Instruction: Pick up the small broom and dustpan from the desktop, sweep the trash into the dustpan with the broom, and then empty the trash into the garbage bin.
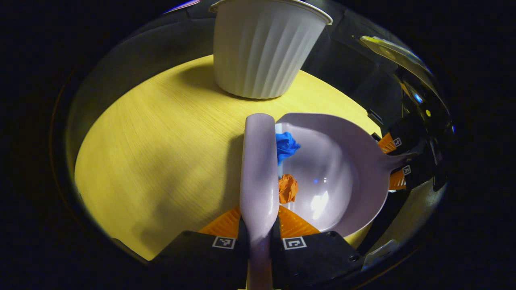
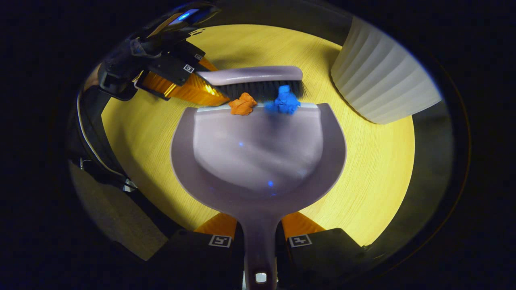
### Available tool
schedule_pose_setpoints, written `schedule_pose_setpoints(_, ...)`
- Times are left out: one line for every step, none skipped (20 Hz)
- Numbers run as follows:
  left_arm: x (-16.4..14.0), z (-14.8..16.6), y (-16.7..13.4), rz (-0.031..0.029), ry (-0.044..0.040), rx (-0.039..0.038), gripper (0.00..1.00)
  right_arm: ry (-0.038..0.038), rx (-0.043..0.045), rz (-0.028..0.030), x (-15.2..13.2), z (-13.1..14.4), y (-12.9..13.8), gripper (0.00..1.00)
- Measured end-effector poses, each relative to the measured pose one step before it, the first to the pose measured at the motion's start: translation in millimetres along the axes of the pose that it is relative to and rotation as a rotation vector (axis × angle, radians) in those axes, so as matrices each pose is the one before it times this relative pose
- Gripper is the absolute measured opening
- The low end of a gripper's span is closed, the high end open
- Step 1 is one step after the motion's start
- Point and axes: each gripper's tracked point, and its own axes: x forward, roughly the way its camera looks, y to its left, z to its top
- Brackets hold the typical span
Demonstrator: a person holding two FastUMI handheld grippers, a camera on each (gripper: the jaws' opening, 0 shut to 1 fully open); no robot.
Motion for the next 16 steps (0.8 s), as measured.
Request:
schedule_pose_setpoints(-0.95, -0.84, -6.27, -0.01340, 0.00577, -0.00197, 0.28, -0.01298, -0.00029, 0.00170, 0.48, -0.71, 0.84, 0.37)
schedule_pose_setpoints(-2.76, -0.20, -1.64, -0.00943, 0.00368, -0.00778, 0.28, -0.01011, 0.00526, 0.00009, 7.00, 0.72, -1.52, 0.33)
schedule_pose_setpoints(-3.82, 1.18, -3.23, 0.00756, -0.00174, -0.00986, 0.28, -0.01135, 0.00269, -0.00035, 1.74, 2.18, -2.58, 0.36)
schedule_pose_setpoints(-3.91, 0.42, -0.67, 0.01069, -0.00760, -0.01160, 0.28, -0.01373, 0.00953, -0.00280, 4.42, -1.33, -1.39, 0.36)
schedule_pose_setpoints(-9.60, 3.41, 1.17, 0.01300, -0.01699, -0.02023, 0.27, -0.01375, 0.01184, -0.00276, 5.06, -5.67, -1.59, 0.35)
schedule_pose_setpoints(-11.96, 1.12, 3.20, 0.01003, -0.01926, -0.01720, 0.27, -0.02065, 0.01742, -0.00485, 4.59, -2.94, -1.54, 0.34)
schedule_pose_setpoints(-15.04, 3.68, 2.50, 0.01496, -0.02847, -0.02142, 0.27, -0.01803, 0.01707, -0.00378, -1.03, -3.70, -1.13, 0.33)
schedule_pose_setpoints(-12.57, 4.00, 1.01, 0.00902, -0.02854, -0.01737, 0.27, -0.02088, 0.01920, -0.00639, -4.49, -1.17, -0.09, 0.36)
schedule_pose_setpoints(-14.54, 4.09, 1.75, 0.01624, -0.03420, -0.01792, 0.27, -0.01657, 0.02081, -0.00801, -7.39, 1.63, 1.71, 0.36)
schedule_pose_setpoints(-14.38, 2.92, 4.80, 0.02337, -0.03870, -0.01796, 0.27, -0.01022, 0.02186, -0.00793, -5.30, -0.32, 0.65, 0.36)
schedule_pose_setpoints(-12.38, 2.82, 5.33, 0.02240, -0.02822, -0.01356, 0.28, -0.01181, 0.02318, -0.01090, -9.16, 1.91, 0.94, 0.37)
schedule_pose_setpoints(-15.20, 2.03, 8.39, 0.03069, -0.02694, -0.01439, 0.28, -0.00404, 0.02396, -0.01000, -8.48, 1.56, 0.79, 0.33)
schedule_pose_setpoints(-13.89, -0.19, 11.16, 0.03334, -0.02127, -0.00972, 0.28, -0.00450, 0.02409, -0.01159, -10.73, 3.42, -0.99, 0.36)
schedule_pose_setpoints(-12.97, -2.30, 13.91, 0.03554, -0.01597, -0.00792, 0.28, -0.01123, 0.02541, -0.01104, -11.70, 4.92, -2.05, 0.36)
schedule_pose_setpoints(-10.35, -4.17, 15.60, 0.02909, -0.00844, -0.00944, 0.27, -0.00661, 0.02783, -0.00944, -10.49, 5.26, -5.67, 0.36)
schedule_pose_setpoints(-12.22, -3.88, 15.26, 0.01693, -0.00029, -0.01384, 0.28, -0.00605, 0.02676, -0.01250, -11.17, 6.10, -7.89, 0.37)
